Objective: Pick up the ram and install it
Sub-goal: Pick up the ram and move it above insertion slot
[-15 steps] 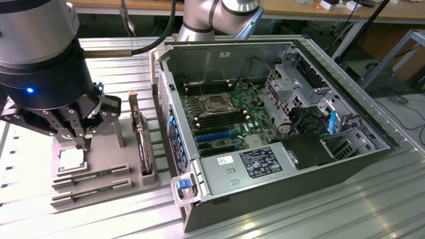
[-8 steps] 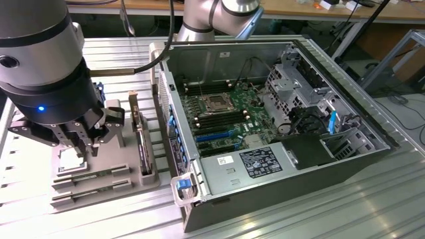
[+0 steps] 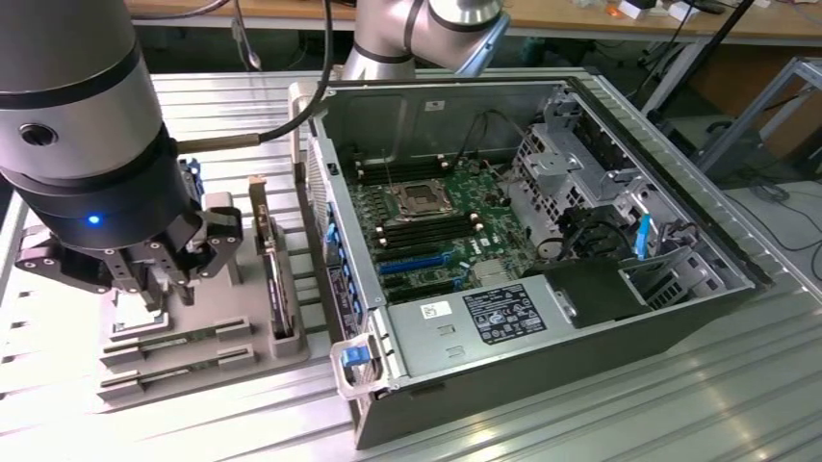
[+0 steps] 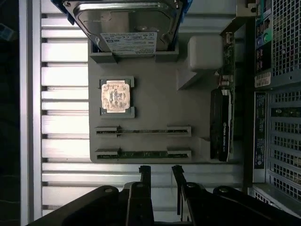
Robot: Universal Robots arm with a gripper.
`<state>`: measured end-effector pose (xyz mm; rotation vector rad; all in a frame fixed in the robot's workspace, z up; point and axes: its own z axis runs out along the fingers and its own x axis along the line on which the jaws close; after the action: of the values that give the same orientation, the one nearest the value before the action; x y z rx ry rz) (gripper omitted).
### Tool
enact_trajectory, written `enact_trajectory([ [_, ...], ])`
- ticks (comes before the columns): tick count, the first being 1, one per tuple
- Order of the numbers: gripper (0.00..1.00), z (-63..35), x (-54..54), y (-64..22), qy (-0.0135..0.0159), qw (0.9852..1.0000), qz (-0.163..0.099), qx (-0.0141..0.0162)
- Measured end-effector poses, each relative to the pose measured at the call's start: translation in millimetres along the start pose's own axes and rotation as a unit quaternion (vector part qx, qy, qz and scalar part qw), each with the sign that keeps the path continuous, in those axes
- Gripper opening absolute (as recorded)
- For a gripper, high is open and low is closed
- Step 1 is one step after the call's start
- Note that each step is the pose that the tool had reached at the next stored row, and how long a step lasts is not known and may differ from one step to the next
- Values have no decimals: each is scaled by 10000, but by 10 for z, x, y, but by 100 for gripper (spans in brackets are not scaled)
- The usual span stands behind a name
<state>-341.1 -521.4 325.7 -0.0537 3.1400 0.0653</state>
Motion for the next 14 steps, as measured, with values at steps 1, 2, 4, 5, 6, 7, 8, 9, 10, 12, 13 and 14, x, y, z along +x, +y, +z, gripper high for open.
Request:
enact_trajectory([
  [1, 31, 7, 0, 0, 4, 10000, -93, -1],
  [2, 31, 7, 0, -6, 6, 9999, -142, 1],
  [4, 31, 8, -1, -7, 2, 10000, -33, 0],
  [5, 31, 9, -1, -6, -1, 10000, 24, 0],
  [6, 31, 9, -1, -6, -7, 9998, 174, 0],
  [7, 31, 10, 0, -6, -11, 9996, 282, 1],
  [8, 31, 10, 0, -6, -17, 9992, 406, 1],
  [9, 31, 10, 0, -6, -21, 9987, 518, 1],
  [10, 31, 10, 0, -6, -25, 9982, 606, 1],
  [12, 31, 11, 0, -6, -31, 9971, 761, 2],
  [13, 31, 11, 0, -6, -35, 9964, 843, 2],
  [14, 31, 12, 0, -6, -39, 9956, 935, 2],
])
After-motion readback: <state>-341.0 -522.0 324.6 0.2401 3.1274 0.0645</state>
